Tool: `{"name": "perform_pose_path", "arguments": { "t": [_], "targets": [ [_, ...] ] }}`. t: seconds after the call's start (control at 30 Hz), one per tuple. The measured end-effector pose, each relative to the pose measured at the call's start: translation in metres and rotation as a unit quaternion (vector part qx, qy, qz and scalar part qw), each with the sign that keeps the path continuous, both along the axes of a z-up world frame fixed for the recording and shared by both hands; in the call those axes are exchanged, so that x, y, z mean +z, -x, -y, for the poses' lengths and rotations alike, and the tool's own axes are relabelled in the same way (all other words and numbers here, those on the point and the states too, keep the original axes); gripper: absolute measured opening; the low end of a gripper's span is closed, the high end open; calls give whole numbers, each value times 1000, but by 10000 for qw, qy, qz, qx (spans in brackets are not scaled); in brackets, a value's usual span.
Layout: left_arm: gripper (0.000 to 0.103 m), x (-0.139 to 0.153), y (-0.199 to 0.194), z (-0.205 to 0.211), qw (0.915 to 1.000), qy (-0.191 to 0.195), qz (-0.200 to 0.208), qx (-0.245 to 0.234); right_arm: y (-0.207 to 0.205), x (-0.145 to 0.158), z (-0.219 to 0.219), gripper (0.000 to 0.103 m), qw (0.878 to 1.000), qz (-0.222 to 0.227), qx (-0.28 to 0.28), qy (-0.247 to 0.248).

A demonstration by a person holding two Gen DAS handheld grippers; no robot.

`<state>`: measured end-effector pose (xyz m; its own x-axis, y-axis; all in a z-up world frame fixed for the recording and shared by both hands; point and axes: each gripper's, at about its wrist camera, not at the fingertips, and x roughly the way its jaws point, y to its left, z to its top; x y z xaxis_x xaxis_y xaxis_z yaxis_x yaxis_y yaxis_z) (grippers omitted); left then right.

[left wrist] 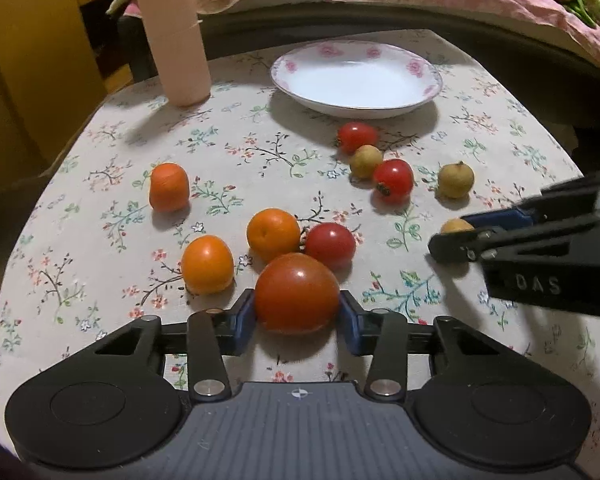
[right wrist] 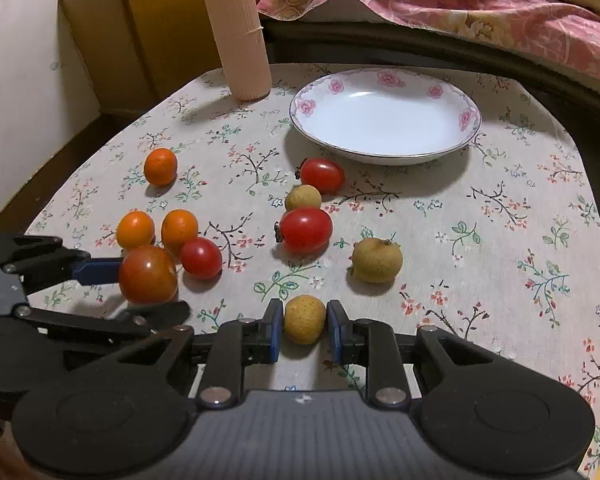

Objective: Organize fruits
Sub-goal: 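Carry the tomato and longan over the white plate with both tools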

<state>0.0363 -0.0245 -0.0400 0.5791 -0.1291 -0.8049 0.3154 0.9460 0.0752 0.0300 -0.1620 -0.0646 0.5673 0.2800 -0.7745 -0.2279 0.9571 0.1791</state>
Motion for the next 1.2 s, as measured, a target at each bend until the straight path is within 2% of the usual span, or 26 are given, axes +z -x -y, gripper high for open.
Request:
{"name": "perform_pose_path", "arguments": {
  "t": [0.3,0.4,0.6,0.73,0.87,1.0,1.2],
  "targets": [
    [50,1,-7,-3,9996,186,-65,206,-1,1,0,25,10000,-80,-35,-27],
    [50,6,-7,-9,9978,512,-248,330,-2,3,2,25,9999,-113,-64,-101],
    [50,35,-6,-5,9971,652,-60,385,3,24,5,25,9996,71,-100,-264],
    [50,51,-21,5,9967,773,117,223,-1,45,8,25,9989,265,-104,-361],
    [50,56,-49,19,9965,826,124,104,-17,55,15,25,9986,413,-172,-292],
    [50,56,-79,29,9963,840,133,81,-47,53,29,25,9983,278,-352,-367],
    [50,47,-116,45,9968,803,35,2,-96,44,42,25,9989,186,-395,-181]
  ]
}}
